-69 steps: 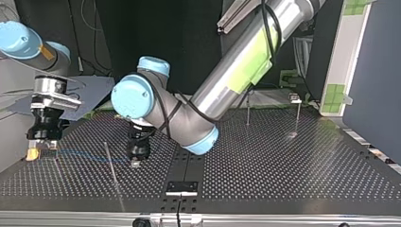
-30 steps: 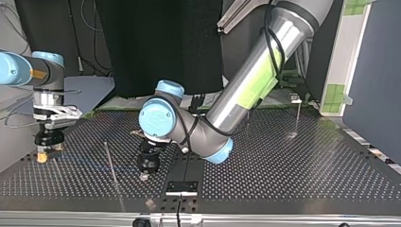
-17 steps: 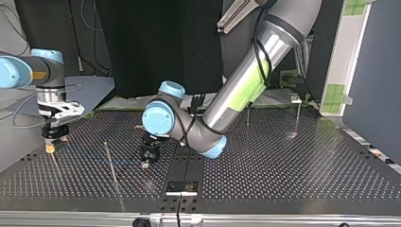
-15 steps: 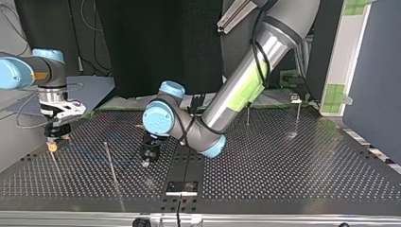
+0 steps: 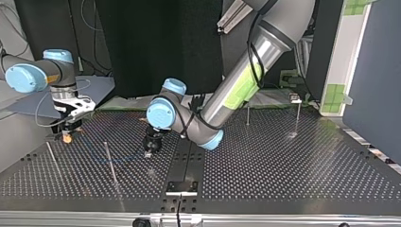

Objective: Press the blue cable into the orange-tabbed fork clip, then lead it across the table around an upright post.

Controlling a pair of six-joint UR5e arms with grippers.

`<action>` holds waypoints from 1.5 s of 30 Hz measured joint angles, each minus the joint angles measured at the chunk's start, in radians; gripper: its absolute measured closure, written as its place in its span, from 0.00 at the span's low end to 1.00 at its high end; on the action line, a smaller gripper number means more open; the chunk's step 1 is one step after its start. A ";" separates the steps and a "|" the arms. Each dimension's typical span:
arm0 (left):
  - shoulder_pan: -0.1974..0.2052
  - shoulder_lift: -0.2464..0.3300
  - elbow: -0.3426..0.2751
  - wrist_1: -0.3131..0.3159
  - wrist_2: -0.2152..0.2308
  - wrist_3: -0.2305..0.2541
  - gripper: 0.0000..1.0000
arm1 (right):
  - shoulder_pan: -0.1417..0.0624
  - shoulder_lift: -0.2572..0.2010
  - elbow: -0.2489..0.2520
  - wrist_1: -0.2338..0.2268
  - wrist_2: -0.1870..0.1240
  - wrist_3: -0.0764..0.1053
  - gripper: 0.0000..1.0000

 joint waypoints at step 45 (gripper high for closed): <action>-0.005 -0.002 -0.003 0.000 -0.044 -0.115 0.00 | 0.009 0.241 0.096 -0.141 0.029 -0.061 1.00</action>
